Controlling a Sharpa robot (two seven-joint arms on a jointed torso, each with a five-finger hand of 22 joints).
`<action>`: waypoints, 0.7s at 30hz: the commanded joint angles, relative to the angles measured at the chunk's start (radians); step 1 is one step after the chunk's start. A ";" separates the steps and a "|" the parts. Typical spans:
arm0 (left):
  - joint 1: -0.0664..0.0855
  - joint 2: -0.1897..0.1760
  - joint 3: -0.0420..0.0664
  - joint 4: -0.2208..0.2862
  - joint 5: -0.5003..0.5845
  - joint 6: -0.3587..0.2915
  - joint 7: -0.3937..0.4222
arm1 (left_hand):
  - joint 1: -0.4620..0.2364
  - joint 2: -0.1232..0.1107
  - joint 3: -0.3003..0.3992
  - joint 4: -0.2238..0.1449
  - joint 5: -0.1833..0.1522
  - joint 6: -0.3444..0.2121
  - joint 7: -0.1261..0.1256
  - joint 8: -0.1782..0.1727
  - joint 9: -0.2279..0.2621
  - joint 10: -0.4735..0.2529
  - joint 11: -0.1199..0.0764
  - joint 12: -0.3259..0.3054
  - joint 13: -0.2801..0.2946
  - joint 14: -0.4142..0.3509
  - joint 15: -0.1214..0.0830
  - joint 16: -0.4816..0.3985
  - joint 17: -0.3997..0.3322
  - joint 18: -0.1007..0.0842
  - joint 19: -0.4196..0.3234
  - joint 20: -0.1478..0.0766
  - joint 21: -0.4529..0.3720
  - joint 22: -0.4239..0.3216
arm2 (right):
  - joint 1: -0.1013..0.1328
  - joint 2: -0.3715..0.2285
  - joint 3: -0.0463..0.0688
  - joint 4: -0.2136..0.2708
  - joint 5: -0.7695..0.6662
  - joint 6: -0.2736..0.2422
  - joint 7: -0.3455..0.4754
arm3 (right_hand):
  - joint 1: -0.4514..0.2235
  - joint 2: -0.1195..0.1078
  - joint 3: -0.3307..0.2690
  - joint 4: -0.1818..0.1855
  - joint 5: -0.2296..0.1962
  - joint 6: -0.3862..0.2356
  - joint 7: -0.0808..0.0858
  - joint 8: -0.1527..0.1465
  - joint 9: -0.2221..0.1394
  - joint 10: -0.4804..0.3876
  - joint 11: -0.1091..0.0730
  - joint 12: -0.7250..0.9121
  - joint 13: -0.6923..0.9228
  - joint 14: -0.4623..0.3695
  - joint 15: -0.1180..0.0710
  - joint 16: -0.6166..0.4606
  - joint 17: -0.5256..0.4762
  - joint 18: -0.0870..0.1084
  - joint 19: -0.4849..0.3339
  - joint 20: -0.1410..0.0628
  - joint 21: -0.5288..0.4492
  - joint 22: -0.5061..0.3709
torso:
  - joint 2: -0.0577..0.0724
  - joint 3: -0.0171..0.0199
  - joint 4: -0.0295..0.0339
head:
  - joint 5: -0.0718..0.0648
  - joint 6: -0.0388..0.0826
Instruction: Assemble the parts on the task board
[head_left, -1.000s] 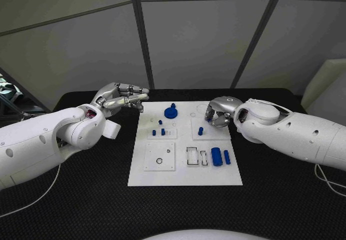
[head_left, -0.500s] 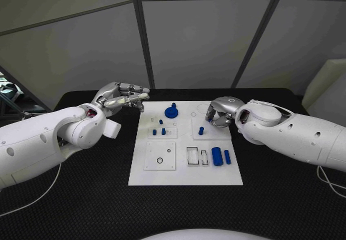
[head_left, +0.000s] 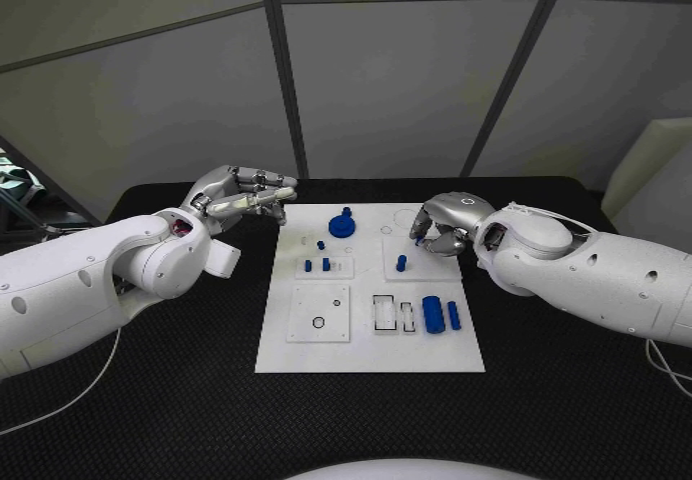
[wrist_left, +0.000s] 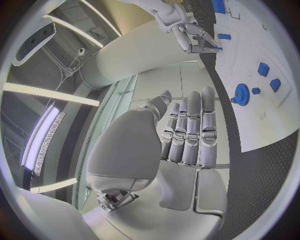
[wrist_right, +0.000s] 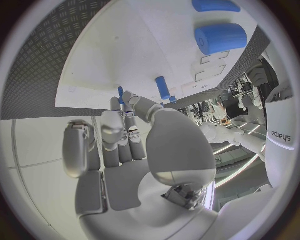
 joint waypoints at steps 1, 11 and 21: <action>0.001 0.002 0.001 -0.001 0.007 0.011 0.009 | -0.009 -0.004 -0.001 0.002 -0.004 -0.003 0.006 -0.006 0.001 0.001 0.006 -0.005 -0.001 0.004 0.002 -0.006 -0.001 -0.014 0.006 0.002 -0.006 -0.002 | 0.002 -0.019 0.002 0.034 0.010 -0.064 0.007 | -0.002 -0.003 0.007 0.000 -0.003 0.003 0.001 -0.001 0.000 0.002 0.002 -0.002 -0.001 0.022 -0.008 0.004 0.001 -0.005 0.005 -0.002 0.005 0.049 | 0.000 -0.0009 -0.0007 | -0.003 0.001; 0.001 0.009 0.001 -0.005 0.007 0.013 0.009 | -0.008 -0.005 -0.002 0.002 -0.004 -0.003 0.006 -0.007 0.001 0.000 0.007 -0.005 -0.001 0.004 0.002 -0.007 -0.002 -0.013 0.007 0.002 -0.007 -0.003 | 0.003 -0.060 0.018 0.162 0.058 -0.089 0.013 | -0.002 -0.007 0.009 -0.002 -0.002 0.003 0.001 -0.002 0.000 0.001 0.002 -0.003 -0.001 0.021 -0.008 0.005 0.001 -0.005 0.005 -0.002 0.005 0.049 | 0.000 0.0001 0.0000 | 0.006 0.001; 0.001 0.031 0.001 -0.017 0.007 0.016 0.009 | -0.008 -0.005 -0.002 0.002 -0.004 -0.004 0.006 -0.007 0.001 0.000 0.007 -0.006 -0.001 0.004 0.003 -0.008 -0.002 -0.013 0.007 0.002 -0.009 -0.005 | 0.002 -0.023 0.020 0.259 0.111 -0.091 0.035 | 0.000 -0.009 0.013 -0.004 0.001 0.002 0.001 -0.004 0.000 0.000 0.003 -0.004 -0.001 0.020 -0.007 0.007 0.003 -0.005 0.004 -0.002 0.006 0.049 | 0.000 -0.0026 0.0011 | 0.039 -0.003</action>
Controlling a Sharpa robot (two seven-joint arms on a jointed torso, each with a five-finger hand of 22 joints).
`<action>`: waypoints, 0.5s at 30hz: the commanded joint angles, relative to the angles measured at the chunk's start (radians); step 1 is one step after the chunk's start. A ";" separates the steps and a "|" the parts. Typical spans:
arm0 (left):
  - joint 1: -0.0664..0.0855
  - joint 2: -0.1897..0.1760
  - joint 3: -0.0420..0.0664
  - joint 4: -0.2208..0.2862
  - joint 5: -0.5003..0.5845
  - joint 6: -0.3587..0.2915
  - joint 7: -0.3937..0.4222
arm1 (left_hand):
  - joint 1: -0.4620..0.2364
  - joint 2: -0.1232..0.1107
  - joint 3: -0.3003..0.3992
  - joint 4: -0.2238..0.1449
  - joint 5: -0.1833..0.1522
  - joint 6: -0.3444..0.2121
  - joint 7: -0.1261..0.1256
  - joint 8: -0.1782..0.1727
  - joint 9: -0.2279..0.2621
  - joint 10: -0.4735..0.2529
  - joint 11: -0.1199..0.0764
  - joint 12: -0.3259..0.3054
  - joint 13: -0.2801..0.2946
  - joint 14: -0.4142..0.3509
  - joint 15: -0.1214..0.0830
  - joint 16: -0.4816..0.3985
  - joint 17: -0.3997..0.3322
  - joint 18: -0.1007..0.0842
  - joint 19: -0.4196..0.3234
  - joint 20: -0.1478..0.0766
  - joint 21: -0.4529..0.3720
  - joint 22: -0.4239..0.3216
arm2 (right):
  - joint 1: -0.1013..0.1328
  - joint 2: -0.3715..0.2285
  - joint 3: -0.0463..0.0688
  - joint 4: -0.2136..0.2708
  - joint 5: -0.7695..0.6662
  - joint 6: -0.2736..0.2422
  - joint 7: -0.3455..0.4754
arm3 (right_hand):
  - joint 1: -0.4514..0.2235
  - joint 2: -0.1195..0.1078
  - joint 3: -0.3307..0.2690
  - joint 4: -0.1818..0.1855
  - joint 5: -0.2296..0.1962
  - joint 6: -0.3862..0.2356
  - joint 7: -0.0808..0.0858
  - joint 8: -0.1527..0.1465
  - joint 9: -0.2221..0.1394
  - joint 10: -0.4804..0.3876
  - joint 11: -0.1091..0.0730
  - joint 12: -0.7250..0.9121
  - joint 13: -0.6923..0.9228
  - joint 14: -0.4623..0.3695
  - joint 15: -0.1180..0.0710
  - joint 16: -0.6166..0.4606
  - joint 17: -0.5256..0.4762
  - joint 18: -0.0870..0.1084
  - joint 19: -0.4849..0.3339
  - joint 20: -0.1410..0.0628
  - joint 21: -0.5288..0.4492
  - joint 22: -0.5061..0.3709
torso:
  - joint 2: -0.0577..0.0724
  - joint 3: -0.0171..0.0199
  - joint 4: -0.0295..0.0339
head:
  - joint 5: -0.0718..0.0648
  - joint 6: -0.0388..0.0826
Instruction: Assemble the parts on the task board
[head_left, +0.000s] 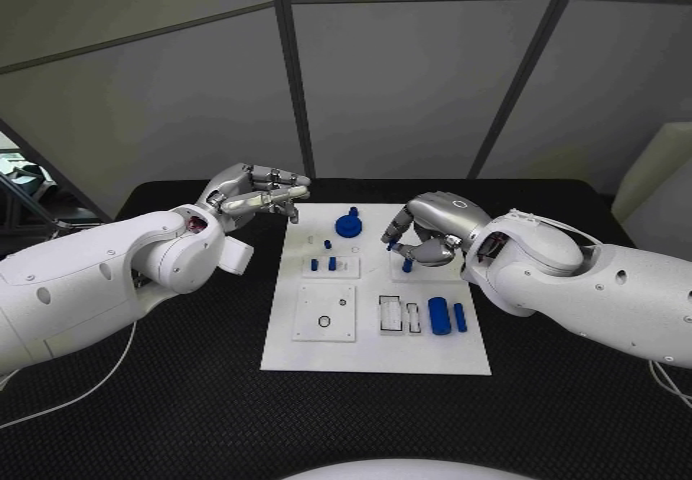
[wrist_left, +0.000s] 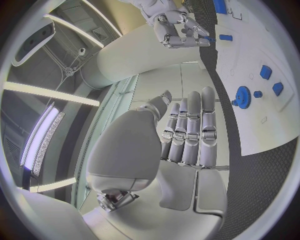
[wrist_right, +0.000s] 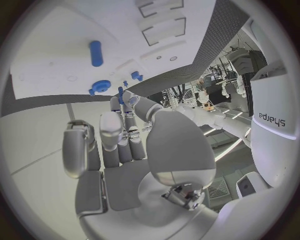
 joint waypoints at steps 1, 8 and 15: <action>0.001 0.009 0.001 -0.004 0.007 0.013 0.009 | -0.008 -0.005 -0.002 0.002 -0.004 -0.004 0.006 -0.005 0.001 0.000 0.007 -0.006 -0.001 0.004 0.002 -0.004 -0.001 -0.014 0.007 0.002 -0.005 -0.002 | 0.001 0.026 0.001 0.010 0.046 -0.017 0.025 | 0.001 -0.008 0.007 -0.001 0.004 0.001 0.001 -0.004 0.000 0.000 0.003 -0.004 -0.001 0.020 -0.007 0.004 0.001 -0.005 0.004 -0.002 0.006 0.049 | 0.000 -0.0024 -0.0002 | 0.017 -0.003; 0.002 0.026 0.001 -0.011 0.007 0.012 0.008 | -0.008 -0.004 -0.002 0.002 -0.004 -0.004 0.006 -0.005 0.001 0.000 0.007 -0.006 -0.001 0.004 0.003 -0.004 -0.001 -0.014 0.008 0.002 -0.005 -0.002 | -0.027 0.084 -0.002 0.007 0.044 0.011 0.033 | 0.001 -0.008 0.009 -0.001 0.004 0.001 0.002 -0.005 0.000 -0.001 0.003 -0.004 -0.001 0.020 -0.007 0.005 0.001 -0.005 0.003 -0.002 0.005 0.048 | 0.001 -0.0022 0.0030 | 0.051 -0.013; 0.003 0.039 0.001 -0.015 0.007 0.013 0.008 | -0.008 -0.004 -0.002 0.002 -0.004 -0.004 0.005 -0.005 0.001 0.000 0.007 -0.006 -0.001 0.004 0.003 -0.005 -0.001 -0.014 0.008 0.002 -0.005 -0.002 | -0.059 0.141 -0.023 -0.026 0.026 0.032 0.040 | 0.001 -0.009 0.011 -0.001 0.005 -0.001 0.003 -0.006 0.000 -0.004 0.005 -0.004 -0.001 0.019 -0.006 0.006 0.001 -0.005 0.002 -0.002 0.005 0.047 | 0.002 -0.0008 0.0002 | 0.079 -0.020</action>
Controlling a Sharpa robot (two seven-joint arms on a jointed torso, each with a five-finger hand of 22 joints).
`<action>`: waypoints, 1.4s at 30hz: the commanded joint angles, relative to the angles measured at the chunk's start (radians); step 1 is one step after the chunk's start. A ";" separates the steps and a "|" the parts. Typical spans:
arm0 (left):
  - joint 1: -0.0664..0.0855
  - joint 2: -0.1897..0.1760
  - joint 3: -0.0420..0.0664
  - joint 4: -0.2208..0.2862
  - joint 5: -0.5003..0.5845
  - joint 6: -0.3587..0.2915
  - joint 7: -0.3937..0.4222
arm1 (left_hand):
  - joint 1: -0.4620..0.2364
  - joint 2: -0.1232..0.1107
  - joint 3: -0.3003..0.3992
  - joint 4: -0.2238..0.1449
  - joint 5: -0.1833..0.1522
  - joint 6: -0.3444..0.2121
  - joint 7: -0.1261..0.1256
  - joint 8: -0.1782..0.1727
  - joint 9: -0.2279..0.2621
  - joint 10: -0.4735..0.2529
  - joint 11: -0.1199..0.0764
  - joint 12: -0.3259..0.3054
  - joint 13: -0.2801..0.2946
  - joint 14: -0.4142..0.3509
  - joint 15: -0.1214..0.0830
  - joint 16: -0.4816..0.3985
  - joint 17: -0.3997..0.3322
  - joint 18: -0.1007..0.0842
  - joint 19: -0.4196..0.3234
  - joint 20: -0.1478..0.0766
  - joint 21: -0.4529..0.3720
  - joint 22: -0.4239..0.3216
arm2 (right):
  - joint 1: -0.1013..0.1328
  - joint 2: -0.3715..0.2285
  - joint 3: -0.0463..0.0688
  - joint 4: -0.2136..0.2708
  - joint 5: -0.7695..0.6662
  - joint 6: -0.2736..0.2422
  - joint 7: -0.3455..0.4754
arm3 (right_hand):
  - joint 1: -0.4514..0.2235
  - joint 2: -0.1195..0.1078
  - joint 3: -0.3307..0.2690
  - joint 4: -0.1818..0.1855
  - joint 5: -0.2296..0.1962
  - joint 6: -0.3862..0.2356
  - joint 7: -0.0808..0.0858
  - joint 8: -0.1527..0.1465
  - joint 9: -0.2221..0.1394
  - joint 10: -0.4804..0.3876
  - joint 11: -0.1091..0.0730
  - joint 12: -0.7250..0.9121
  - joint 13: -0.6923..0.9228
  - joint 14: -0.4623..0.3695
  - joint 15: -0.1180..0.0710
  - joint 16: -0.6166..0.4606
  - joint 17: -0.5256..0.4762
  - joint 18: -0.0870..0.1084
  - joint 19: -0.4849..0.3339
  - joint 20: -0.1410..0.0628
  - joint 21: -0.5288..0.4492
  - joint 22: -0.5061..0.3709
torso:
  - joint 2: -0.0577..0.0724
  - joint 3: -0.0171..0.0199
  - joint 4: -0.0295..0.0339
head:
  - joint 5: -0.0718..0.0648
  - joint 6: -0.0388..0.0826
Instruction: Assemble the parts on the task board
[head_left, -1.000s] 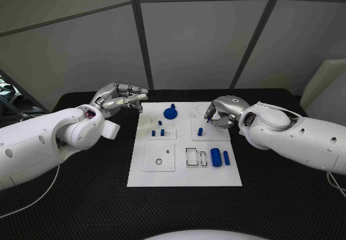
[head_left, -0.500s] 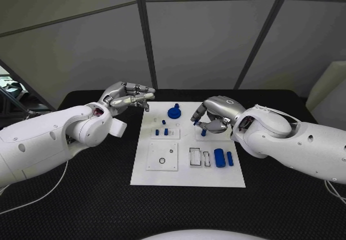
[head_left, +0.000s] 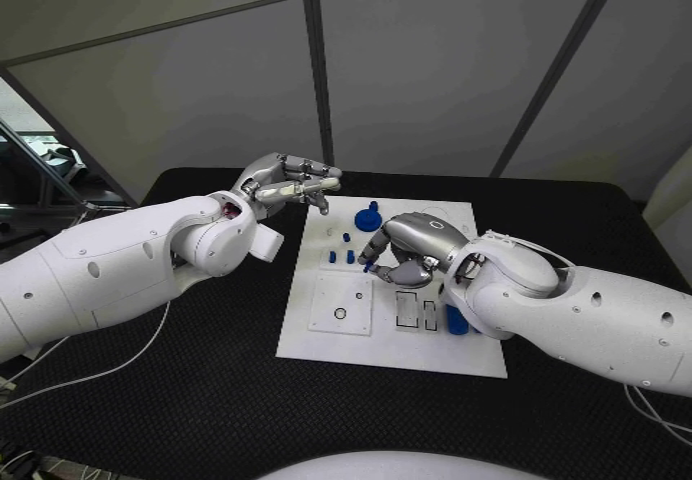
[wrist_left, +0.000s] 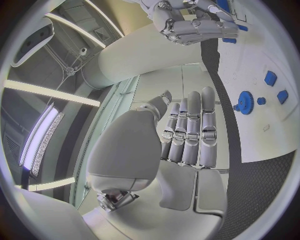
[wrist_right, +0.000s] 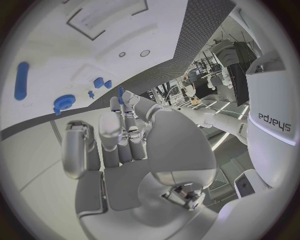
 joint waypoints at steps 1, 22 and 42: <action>0.002 0.005 0.001 0.000 0.006 0.010 0.008 | -0.008 -0.004 -0.002 0.002 -0.004 -0.004 0.006 -0.003 0.001 0.000 0.007 -0.006 -0.001 0.004 0.003 -0.005 -0.001 -0.014 0.008 0.002 -0.005 -0.002 | -0.011 0.017 -0.005 -0.016 -0.013 0.025 0.018 | 0.001 -0.009 0.008 0.000 0.005 -0.001 0.003 -0.006 0.000 -0.004 0.005 -0.004 0.001 0.019 -0.006 0.006 0.001 -0.005 0.002 -0.002 0.005 0.047 | 0.001 0.0005 -0.0010 | 0.012 -0.004; 0.002 0.016 0.001 -0.003 0.006 0.015 0.006 | -0.007 -0.003 -0.002 0.002 -0.004 -0.004 0.005 -0.004 0.001 0.000 0.007 -0.006 -0.001 0.004 0.003 -0.006 -0.002 -0.013 0.008 0.003 -0.008 -0.004 | -0.043 0.068 -0.013 -0.073 -0.062 0.062 -0.006 | -0.001 -0.011 0.010 0.001 0.004 -0.005 0.005 -0.008 0.000 -0.009 0.007 -0.005 0.001 0.017 -0.005 0.002 -0.004 -0.004 -0.002 -0.001 0.002 0.042 | 0.001 0.0006 -0.0028 | 0.038 -0.025; 0.003 0.015 0.001 -0.004 0.006 0.020 0.005 | -0.007 -0.003 -0.002 0.002 -0.004 -0.004 0.005 -0.004 0.001 0.000 0.007 -0.006 -0.001 0.004 0.003 -0.006 -0.002 -0.013 0.008 0.003 -0.008 -0.004 | -0.047 0.081 -0.014 -0.091 -0.073 0.081 -0.009 | -0.002 -0.011 0.012 0.002 0.003 -0.006 0.006 -0.008 0.000 -0.011 0.007 -0.005 0.000 0.017 -0.004 0.002 -0.005 -0.004 -0.002 0.000 0.002 0.042 | 0.001 0.0003 -0.0018 | 0.044 -0.039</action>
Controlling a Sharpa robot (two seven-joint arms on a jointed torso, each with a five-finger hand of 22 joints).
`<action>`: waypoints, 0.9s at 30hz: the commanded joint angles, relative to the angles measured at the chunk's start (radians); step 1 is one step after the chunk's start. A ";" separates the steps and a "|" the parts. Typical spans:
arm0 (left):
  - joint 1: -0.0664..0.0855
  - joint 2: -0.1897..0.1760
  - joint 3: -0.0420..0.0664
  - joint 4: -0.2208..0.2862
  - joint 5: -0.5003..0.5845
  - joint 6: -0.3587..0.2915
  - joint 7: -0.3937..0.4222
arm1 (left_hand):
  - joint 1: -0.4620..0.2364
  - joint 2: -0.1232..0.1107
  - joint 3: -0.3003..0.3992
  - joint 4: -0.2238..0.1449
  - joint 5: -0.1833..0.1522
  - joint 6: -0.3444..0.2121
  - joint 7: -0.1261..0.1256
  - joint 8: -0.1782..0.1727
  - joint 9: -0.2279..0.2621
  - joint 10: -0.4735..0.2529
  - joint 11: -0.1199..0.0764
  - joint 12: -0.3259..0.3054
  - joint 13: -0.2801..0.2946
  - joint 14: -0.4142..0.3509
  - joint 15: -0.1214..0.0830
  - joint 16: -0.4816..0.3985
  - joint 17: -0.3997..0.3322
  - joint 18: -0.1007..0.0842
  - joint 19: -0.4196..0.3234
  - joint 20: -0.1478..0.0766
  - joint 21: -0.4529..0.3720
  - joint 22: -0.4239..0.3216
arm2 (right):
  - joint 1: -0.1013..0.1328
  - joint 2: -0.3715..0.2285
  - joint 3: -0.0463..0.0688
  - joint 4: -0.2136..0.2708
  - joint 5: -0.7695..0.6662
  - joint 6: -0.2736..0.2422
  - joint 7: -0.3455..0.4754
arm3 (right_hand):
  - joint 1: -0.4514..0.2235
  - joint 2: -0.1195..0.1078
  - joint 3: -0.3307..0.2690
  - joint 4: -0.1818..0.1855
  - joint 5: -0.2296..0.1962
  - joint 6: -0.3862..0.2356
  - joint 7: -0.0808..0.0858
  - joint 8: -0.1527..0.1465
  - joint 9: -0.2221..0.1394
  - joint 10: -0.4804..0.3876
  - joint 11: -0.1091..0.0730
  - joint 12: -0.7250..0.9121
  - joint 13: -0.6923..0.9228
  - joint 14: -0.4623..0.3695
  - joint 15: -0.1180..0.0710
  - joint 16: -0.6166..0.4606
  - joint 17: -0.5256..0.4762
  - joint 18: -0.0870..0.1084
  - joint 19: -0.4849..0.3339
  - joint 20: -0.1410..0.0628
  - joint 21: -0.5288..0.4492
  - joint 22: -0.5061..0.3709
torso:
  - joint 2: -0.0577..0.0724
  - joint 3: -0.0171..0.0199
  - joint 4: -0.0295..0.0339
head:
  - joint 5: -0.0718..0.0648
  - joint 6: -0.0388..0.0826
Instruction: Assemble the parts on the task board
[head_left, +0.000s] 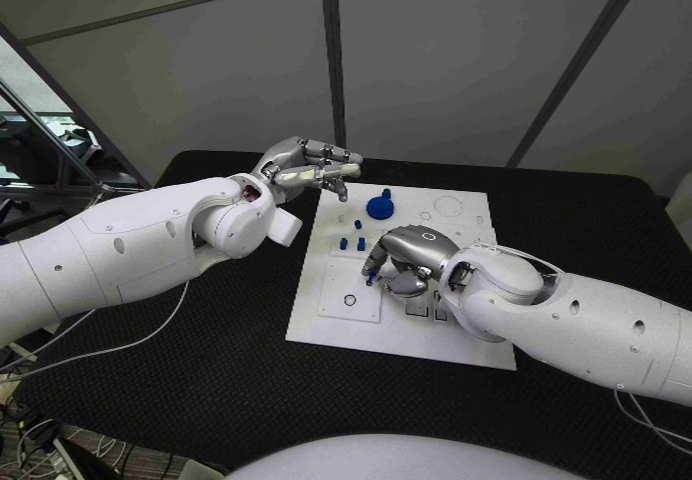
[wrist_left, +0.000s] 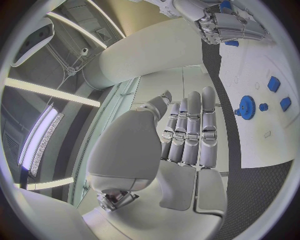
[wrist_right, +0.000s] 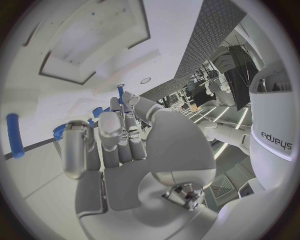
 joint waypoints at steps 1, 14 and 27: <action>0.002 0.000 0.001 0.001 0.006 0.012 0.006 | -0.007 -0.003 -0.002 0.002 -0.004 -0.004 0.005 -0.004 0.001 0.000 0.007 -0.006 -0.001 0.004 0.003 -0.006 -0.001 -0.013 0.005 -0.001 -0.004 -0.001 | 0.000 0.003 0.000 -0.001 -0.011 0.016 0.000 | -0.002 -0.011 0.006 0.002 0.005 -0.002 0.002 -0.004 0.000 -0.007 0.004 -0.003 0.001 0.017 -0.004 0.002 -0.002 -0.004 -0.002 0.000 0.003 0.042 | -0.001 -0.0004 0.0005 | 0.001 -0.004; 0.002 0.001 0.001 0.000 0.006 0.014 0.006 | -0.007 -0.003 -0.002 0.002 -0.004 -0.004 0.005 -0.004 0.001 0.000 0.007 -0.006 -0.001 0.004 0.003 -0.006 -0.001 -0.013 0.005 -0.001 -0.004 -0.001 | -0.004 0.012 -0.009 -0.012 -0.024 0.040 -0.008 | -0.004 -0.010 0.007 0.004 0.004 -0.001 0.002 -0.003 0.001 -0.007 0.004 -0.002 0.001 0.016 -0.004 0.003 -0.001 -0.004 -0.002 0.001 0.003 0.042 | -0.001 -0.0003 0.0001 | 0.003 -0.008; 0.002 0.001 0.001 0.000 0.006 0.017 0.004 | -0.007 -0.003 -0.002 0.002 -0.004 -0.004 0.005 -0.004 0.001 0.000 0.007 -0.006 -0.001 0.004 0.003 -0.006 -0.001 -0.013 0.005 -0.001 -0.004 -0.001 | -0.006 0.026 -0.013 -0.024 -0.055 0.041 -0.015 | -0.009 -0.015 0.006 0.006 0.000 -0.003 0.002 -0.004 0.001 -0.011 0.004 -0.002 0.001 0.013 -0.003 -0.004 -0.010 -0.001 -0.008 0.002 -0.002 0.033 | 0.000 -0.0001 0.0007 | 0.001 -0.010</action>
